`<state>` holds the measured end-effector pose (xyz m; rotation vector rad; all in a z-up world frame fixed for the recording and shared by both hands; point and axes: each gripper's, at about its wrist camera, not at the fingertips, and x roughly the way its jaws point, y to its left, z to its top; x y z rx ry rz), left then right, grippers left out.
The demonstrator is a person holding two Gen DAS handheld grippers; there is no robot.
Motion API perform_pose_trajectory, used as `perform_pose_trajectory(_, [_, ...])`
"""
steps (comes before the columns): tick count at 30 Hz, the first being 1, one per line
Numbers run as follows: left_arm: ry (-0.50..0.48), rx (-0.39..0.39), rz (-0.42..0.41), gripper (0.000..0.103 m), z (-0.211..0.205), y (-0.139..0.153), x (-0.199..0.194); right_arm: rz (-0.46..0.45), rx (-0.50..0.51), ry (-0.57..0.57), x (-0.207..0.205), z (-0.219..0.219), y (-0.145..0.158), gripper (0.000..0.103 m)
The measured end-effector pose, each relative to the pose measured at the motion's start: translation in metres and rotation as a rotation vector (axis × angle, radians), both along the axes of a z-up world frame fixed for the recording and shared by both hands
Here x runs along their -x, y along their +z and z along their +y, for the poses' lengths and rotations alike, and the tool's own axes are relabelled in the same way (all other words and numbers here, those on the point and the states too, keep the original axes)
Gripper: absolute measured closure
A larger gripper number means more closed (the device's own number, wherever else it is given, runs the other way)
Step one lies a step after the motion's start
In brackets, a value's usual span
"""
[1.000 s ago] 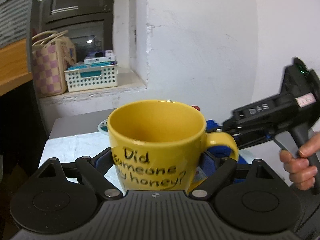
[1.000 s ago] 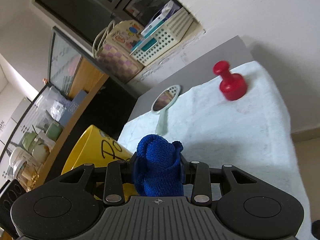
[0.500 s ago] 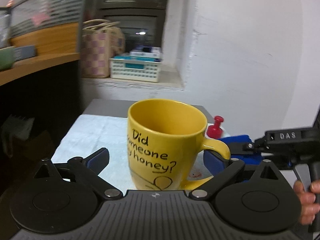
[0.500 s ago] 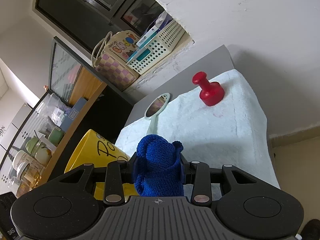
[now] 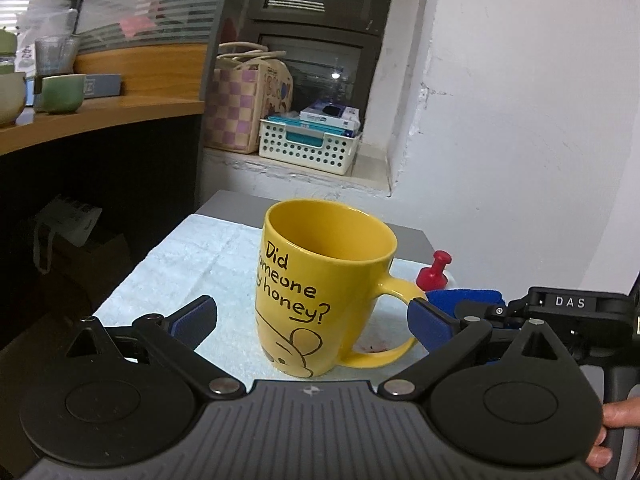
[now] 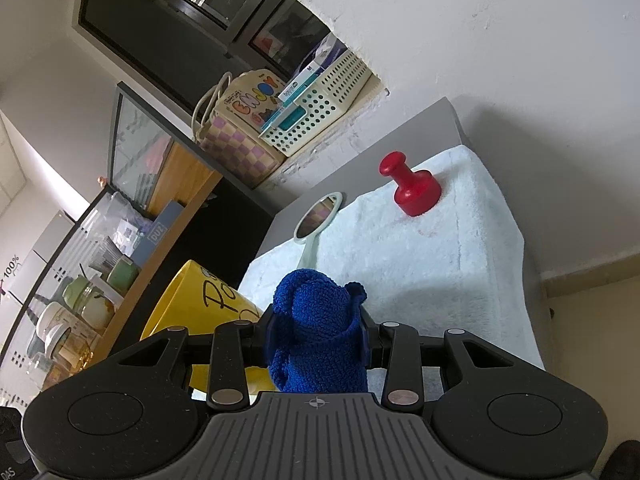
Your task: Clean container
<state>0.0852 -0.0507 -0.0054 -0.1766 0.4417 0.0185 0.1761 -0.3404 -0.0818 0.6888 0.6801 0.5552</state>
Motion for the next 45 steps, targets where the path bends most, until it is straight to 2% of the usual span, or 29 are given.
perform_pose_trajectory(7, [0.013, -0.004, -0.015, 0.001, -0.015, 0.008, -0.003, -0.007, 0.012, 0.012, -0.002, 0.000, -0.002, 0.063])
perform_pose_trajectory(11, [0.055, -0.039, 0.008, 0.000, -0.026, 0.009, -0.016, -0.009, 0.044, 0.016, 0.000, 0.003, -0.003, 0.063])
perform_pose_trajectory(18, [0.049, -0.124, 0.031, 0.000, -0.043, 0.002, -0.033, -0.013, 0.100, 0.023, 0.003, 0.008, -0.006, 0.063])
perform_pose_trajectory(20, [0.044, -0.122, 0.026, 0.000, -0.042, -0.001, -0.032, -0.015, 0.116, 0.025, 0.003, 0.010, -0.006, 0.063])
perform_pose_trajectory(24, [0.016, -0.116, 0.010, 0.001, -0.035, -0.005, -0.030, -0.014, 0.144, 0.029, 0.005, 0.012, -0.008, 0.063])
perform_pose_trajectory(34, [-0.050, -0.133, -0.006, 0.001, -0.012, -0.006, -0.012, 0.001, 0.142, 0.026, 0.005, 0.009, -0.014, 0.062])
perform_pose_trajectory(45, [-0.239, -0.128, -0.010, 0.001, 0.044, -0.006, -0.003, 0.008, 0.139, 0.016, 0.009, 0.010, -0.015, 0.062])
